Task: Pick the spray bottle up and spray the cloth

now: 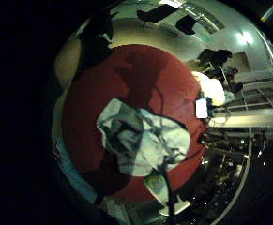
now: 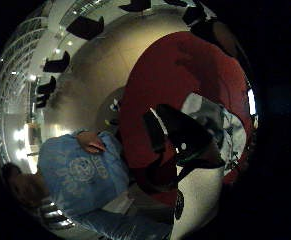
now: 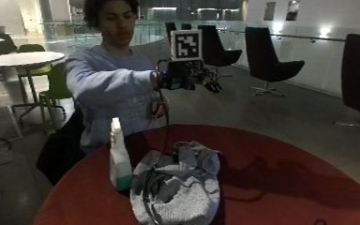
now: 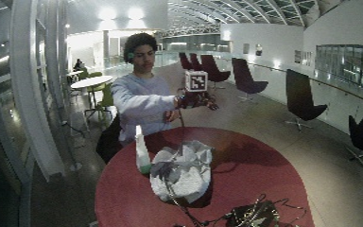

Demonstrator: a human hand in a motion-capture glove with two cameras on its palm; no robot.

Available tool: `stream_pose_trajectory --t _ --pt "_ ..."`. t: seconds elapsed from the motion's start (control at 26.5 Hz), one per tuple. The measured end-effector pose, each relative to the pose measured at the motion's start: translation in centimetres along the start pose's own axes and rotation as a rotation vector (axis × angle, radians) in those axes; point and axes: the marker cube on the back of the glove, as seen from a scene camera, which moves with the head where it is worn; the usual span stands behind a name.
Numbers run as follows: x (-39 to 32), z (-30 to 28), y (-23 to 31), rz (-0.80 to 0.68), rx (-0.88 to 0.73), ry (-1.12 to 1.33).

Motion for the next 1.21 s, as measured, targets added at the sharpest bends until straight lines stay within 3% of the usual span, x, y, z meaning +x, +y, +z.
stream_pose_trajectory --t 0.19,0.38,0.53,0.83,1.21 --pt "8.3 -3.6 6.7 -0.030 0.046 -0.031" --pt "13.9 -3.9 13.7 0.293 0.096 -0.031" --pt "16.8 -2.3 19.9 0.436 0.121 -0.098" --pt "17.2 1.6 28.5 0.522 0.138 -0.179" --pt "15.1 6.5 32.8 0.542 0.152 -0.292"
